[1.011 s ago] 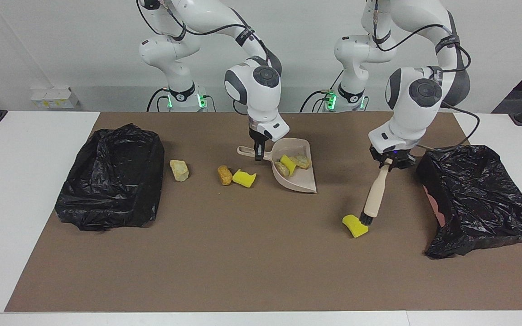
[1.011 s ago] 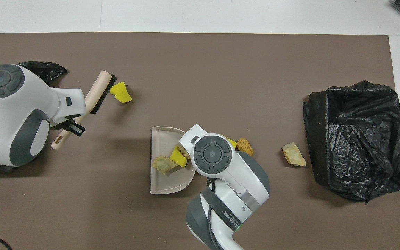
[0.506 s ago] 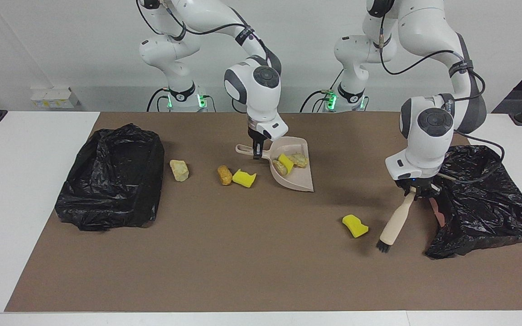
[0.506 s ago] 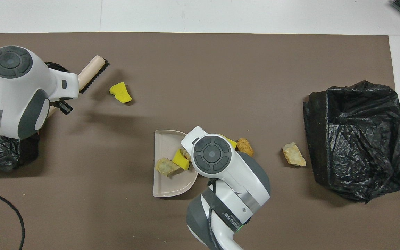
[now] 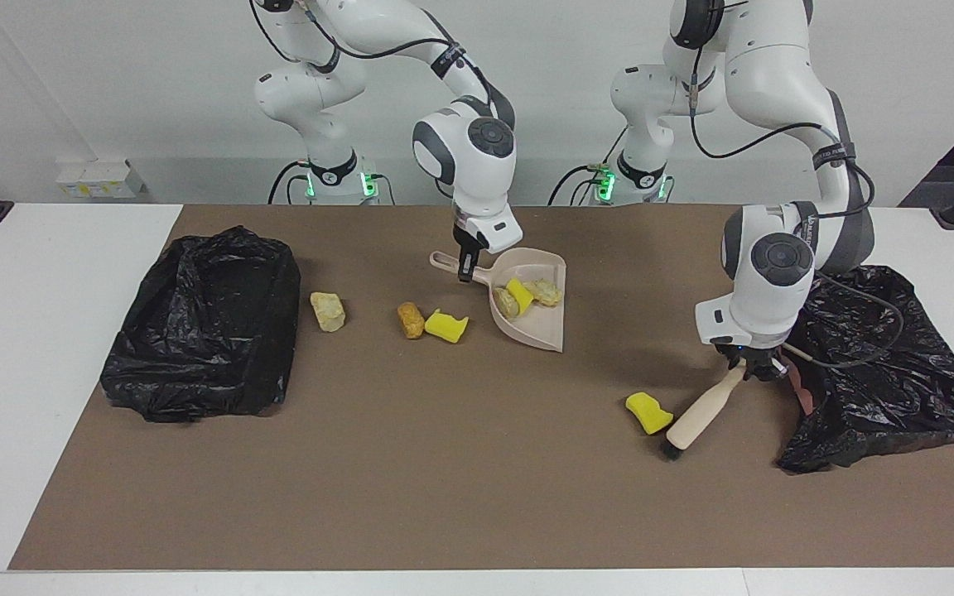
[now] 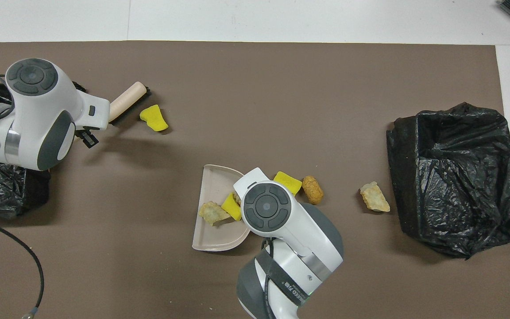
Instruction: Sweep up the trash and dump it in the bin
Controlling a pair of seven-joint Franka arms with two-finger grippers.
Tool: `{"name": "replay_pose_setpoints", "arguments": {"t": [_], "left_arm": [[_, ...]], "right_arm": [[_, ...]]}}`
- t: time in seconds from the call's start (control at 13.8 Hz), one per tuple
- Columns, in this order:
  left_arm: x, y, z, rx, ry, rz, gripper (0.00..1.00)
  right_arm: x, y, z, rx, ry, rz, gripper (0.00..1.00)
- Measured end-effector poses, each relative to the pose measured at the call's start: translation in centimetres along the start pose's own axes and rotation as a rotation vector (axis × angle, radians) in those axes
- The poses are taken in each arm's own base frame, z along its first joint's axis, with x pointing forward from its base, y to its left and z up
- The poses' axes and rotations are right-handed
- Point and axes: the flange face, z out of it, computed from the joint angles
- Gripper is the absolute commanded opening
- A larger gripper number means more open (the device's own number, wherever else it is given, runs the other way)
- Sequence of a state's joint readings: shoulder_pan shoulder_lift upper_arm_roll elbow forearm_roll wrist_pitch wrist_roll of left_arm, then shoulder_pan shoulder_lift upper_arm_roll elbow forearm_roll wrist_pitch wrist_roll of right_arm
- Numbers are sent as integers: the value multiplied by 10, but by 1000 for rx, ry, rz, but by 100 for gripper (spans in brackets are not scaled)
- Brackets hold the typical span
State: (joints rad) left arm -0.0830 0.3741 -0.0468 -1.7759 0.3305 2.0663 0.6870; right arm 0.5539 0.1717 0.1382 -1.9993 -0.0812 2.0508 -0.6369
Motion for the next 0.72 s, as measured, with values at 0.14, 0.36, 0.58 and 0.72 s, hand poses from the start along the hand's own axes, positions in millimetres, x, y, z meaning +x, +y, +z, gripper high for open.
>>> {"name": "replay_pose_setpoints", "arguments": {"t": [0.14,0.36,0.58,0.72], "left_arm": [[1,13,3,-16,-12,31,0],[5,58,2,-54,-35,84,0],[3,124,-4,-95,-110,159,0],[3,164,-16,-120,-174,173,0]], "right_arm": [[0,-1,0,0,0,1,0],[0,0,3,-4,5,1,0],[5,2,10,-24,38,-1,0],[9,5,16,-34,56,-4,0]]}}
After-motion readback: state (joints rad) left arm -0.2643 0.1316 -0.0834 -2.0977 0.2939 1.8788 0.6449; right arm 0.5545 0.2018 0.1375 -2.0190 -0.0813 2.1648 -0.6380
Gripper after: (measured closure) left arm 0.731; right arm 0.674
